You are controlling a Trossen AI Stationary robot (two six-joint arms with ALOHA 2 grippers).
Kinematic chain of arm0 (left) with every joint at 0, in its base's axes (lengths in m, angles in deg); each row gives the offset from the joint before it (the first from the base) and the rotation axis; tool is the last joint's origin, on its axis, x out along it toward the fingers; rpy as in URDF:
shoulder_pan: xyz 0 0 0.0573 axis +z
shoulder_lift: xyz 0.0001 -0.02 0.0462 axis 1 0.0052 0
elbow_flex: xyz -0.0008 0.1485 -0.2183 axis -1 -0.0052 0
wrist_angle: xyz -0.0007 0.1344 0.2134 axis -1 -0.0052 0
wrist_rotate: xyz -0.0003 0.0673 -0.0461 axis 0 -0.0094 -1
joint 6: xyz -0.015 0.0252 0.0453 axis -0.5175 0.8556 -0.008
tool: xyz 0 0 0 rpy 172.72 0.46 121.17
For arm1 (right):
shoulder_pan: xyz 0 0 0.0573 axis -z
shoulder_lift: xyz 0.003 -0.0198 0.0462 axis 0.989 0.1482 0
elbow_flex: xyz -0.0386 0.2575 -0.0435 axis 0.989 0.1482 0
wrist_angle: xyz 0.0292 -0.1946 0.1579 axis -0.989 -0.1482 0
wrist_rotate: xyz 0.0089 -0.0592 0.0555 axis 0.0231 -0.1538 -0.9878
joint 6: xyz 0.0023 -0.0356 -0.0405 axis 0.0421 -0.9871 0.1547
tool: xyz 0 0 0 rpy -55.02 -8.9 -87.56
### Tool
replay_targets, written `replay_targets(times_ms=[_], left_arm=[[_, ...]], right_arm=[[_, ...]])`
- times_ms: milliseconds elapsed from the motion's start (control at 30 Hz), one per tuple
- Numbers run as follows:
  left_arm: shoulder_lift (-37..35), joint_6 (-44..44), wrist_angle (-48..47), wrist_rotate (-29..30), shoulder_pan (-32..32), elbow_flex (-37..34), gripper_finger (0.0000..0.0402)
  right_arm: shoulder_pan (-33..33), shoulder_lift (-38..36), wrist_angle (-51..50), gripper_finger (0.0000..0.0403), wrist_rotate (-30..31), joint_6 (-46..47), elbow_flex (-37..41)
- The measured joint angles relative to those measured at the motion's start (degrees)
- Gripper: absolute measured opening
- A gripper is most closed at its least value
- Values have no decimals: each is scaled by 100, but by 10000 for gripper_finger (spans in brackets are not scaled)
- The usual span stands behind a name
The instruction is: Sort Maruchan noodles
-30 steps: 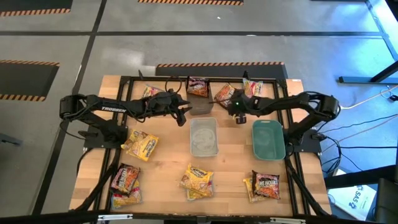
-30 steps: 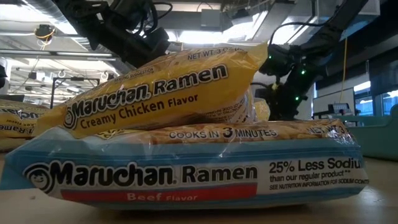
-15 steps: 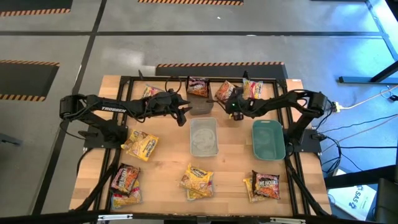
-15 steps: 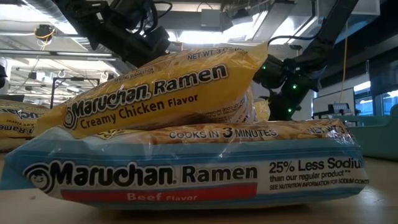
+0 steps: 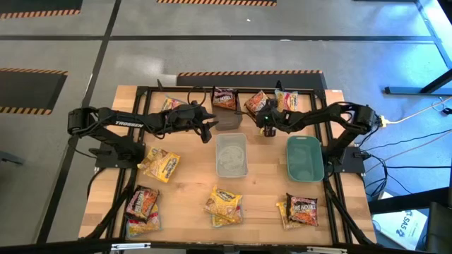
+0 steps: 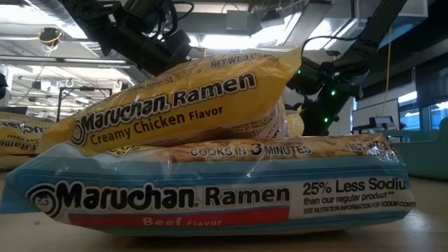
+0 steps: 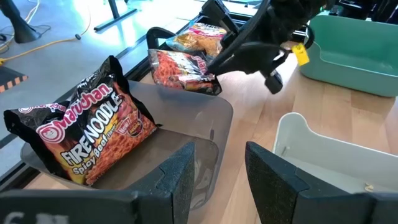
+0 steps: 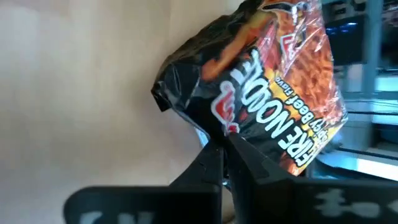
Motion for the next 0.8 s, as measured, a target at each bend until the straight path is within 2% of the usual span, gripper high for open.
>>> replay_targets(times_ms=[533, 600, 700, 800], left_arm=[[0, 0, 14, 0, 2, 0, 135], [0, 0, 14, 0, 2, 0, 135], [0, 0, 14, 0, 2, 0, 135], [0, 0, 14, 0, 0, 0, 135]], right_arm=[[7, -1766, -1069, 0, -1415, 1049, -4], [15, -1903, -1129, 0, -1432, 1403, -2], [69, -1987, -1130, 6, -1036, 2047, -42], [297, -1978, -1319, 34, -971, 2407, -173]])
